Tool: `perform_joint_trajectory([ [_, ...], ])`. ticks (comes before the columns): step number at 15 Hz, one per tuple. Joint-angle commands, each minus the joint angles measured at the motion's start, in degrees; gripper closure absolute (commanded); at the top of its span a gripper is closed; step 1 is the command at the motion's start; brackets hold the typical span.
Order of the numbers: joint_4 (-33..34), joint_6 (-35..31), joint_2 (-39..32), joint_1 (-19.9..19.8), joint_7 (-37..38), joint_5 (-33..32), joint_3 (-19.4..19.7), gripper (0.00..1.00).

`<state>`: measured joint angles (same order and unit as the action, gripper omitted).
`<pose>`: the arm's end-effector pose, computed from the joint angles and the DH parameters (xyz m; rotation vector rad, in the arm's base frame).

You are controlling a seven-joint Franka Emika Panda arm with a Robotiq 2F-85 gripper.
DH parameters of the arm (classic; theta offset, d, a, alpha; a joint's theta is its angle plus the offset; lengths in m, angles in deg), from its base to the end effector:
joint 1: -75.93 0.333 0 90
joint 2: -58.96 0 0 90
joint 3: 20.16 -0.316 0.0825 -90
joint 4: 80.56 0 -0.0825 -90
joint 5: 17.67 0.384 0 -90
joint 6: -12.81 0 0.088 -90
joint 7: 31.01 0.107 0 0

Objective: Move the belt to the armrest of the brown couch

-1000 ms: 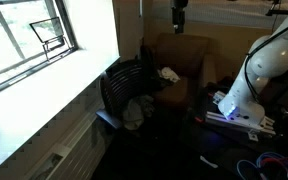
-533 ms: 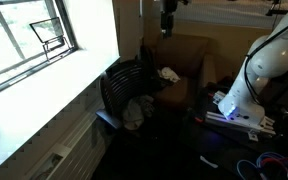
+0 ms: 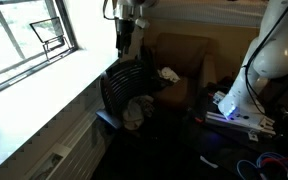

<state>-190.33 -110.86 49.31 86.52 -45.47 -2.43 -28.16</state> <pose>0.5716 0.2001 0.4162 -2.8200 -0.6219 -0.0942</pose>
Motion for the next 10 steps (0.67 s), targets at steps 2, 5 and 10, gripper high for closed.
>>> perform_joint_trajectory([
  [2,4.4,-0.52,-5.68,-0.5,0.61,1.72,-2.87,0.0],
  [5,6.9,2.72,-6.85,-0.42,3.32,2.4,-3.07,0.0],
  [10,18.83,5.49,-25.07,-1.72,-3.38,13.7,-7.34,0.0],
])
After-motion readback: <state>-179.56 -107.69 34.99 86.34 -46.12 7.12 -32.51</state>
